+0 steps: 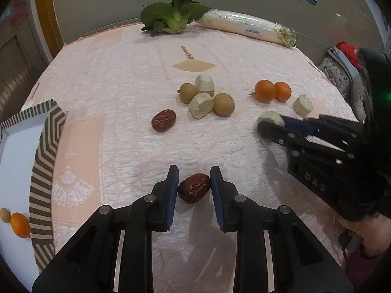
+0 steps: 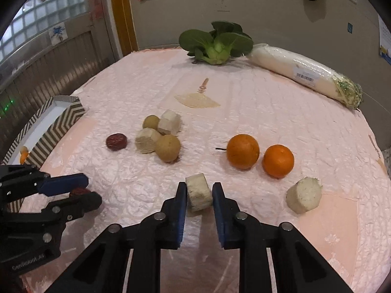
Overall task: Organize fruits
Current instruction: 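Grasp a red date with the left gripper while the right gripper grasps a white cube, then carry the red date and the white cube in both grippers over the tray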
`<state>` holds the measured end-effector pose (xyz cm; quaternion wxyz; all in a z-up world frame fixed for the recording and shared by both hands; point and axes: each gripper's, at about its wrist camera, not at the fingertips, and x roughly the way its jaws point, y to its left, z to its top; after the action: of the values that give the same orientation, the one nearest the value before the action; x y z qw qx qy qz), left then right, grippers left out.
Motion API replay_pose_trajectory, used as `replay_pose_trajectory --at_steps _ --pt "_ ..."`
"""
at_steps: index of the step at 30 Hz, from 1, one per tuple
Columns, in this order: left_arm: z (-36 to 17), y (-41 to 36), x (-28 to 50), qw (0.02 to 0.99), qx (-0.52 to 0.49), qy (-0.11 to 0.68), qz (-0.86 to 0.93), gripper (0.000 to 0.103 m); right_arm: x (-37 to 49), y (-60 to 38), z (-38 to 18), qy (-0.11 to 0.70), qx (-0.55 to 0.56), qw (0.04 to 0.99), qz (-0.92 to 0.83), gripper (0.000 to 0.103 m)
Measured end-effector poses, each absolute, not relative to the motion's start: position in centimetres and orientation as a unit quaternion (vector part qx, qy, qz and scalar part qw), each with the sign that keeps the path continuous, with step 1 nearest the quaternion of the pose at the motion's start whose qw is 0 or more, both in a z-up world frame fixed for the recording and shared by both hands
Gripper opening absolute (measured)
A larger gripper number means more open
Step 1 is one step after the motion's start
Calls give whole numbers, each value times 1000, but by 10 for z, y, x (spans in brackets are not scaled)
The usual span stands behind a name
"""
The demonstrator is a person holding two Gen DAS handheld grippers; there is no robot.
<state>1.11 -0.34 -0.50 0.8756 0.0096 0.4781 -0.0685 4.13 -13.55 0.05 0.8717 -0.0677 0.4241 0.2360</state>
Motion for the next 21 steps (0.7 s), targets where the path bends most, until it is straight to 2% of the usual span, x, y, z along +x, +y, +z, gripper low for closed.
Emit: replay_pose_trajectory --at_steps 21 --pt "19 14 -23 887 6 459 -59 26 -32 -121 32 389 -61 889 234 17"
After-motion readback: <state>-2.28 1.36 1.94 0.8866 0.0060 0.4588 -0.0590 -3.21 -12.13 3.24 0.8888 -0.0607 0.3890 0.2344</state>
